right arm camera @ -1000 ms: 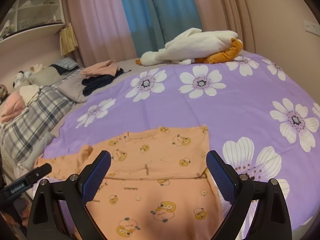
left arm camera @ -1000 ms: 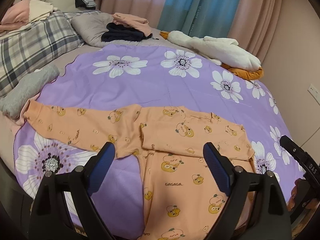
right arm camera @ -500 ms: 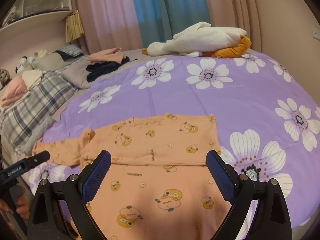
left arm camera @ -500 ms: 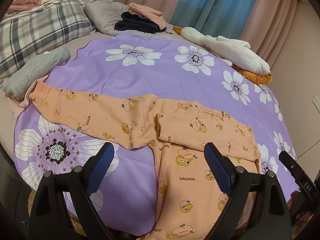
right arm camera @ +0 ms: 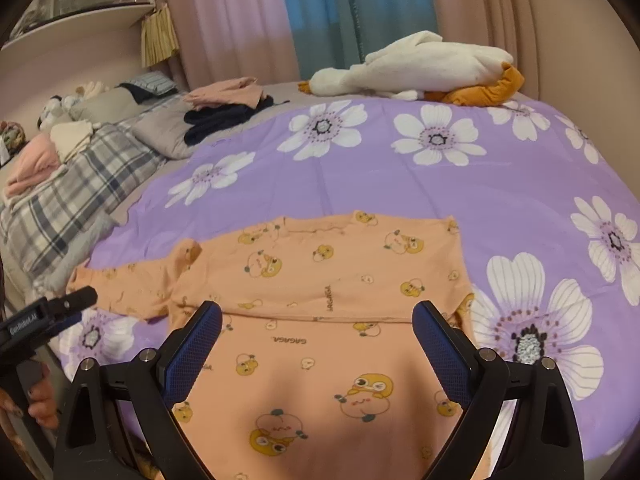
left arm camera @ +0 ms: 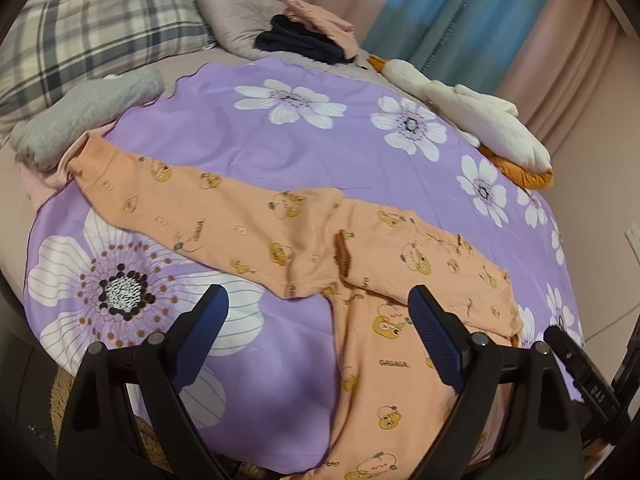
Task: Fold small clothes
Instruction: 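Open both tools and lift them away from the sleeper, then reach to the other sleeve cuff and grasp it with the left tool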
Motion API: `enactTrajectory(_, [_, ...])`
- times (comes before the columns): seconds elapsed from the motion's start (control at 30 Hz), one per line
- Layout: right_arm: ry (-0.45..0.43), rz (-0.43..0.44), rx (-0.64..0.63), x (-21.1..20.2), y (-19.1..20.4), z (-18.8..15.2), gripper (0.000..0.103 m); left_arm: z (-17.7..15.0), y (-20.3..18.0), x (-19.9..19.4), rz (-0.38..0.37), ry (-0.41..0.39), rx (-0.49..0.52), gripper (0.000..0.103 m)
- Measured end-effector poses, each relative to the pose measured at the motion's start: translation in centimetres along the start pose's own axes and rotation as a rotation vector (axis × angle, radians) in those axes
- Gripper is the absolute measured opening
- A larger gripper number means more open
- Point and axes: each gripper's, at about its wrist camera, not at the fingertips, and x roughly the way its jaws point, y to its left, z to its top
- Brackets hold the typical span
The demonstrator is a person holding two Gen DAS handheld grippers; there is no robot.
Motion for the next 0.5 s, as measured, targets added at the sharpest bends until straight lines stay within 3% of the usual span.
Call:
enactTrajectory(0.27, [0.024,-0.009,0.001,0.6,0.3,0.0,0.095,0.5,2.5,0.4,0.015,0.001,-0.074,0.092])
enactTrajectory(0.5, [0.039,-0.002,0.010,1.4,0.2,0.1,0.095,1.7,5.6,0.5,0.090,-0.040,-0.169,0.092])
